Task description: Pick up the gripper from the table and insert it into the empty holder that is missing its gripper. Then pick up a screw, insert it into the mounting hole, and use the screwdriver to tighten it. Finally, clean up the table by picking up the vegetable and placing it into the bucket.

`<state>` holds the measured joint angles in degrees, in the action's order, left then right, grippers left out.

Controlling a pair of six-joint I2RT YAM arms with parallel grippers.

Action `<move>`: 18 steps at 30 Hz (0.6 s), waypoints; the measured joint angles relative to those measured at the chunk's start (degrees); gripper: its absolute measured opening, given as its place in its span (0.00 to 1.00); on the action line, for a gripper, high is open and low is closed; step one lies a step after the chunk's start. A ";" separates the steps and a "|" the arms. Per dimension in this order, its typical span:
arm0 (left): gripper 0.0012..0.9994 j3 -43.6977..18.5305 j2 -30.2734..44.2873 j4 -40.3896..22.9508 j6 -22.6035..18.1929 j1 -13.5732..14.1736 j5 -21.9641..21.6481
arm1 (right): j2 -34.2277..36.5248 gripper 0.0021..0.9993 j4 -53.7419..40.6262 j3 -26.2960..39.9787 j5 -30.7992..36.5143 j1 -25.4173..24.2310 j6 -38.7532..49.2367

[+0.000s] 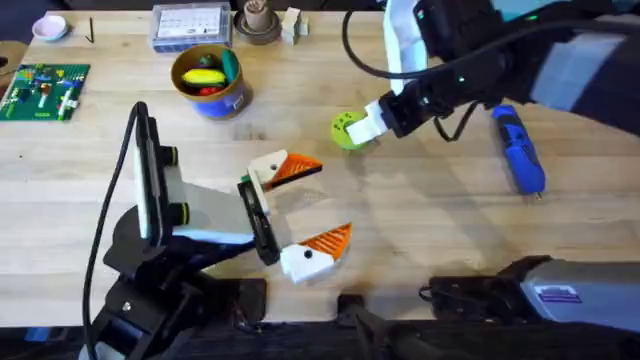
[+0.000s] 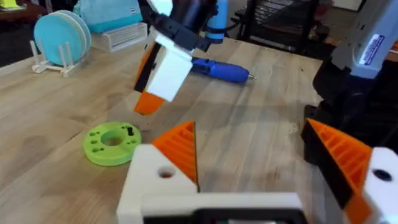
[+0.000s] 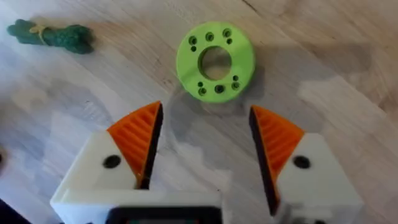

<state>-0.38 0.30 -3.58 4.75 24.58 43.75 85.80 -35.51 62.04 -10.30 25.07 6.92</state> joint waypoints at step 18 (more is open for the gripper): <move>0.99 0.00 0.01 -0.02 0.00 0.00 0.00 | 8.46 0.82 6.65 0.00 4.33 2.54 0.46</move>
<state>-0.38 0.31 -3.60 4.75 24.58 43.75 94.26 -28.85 62.04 -5.97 27.62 7.38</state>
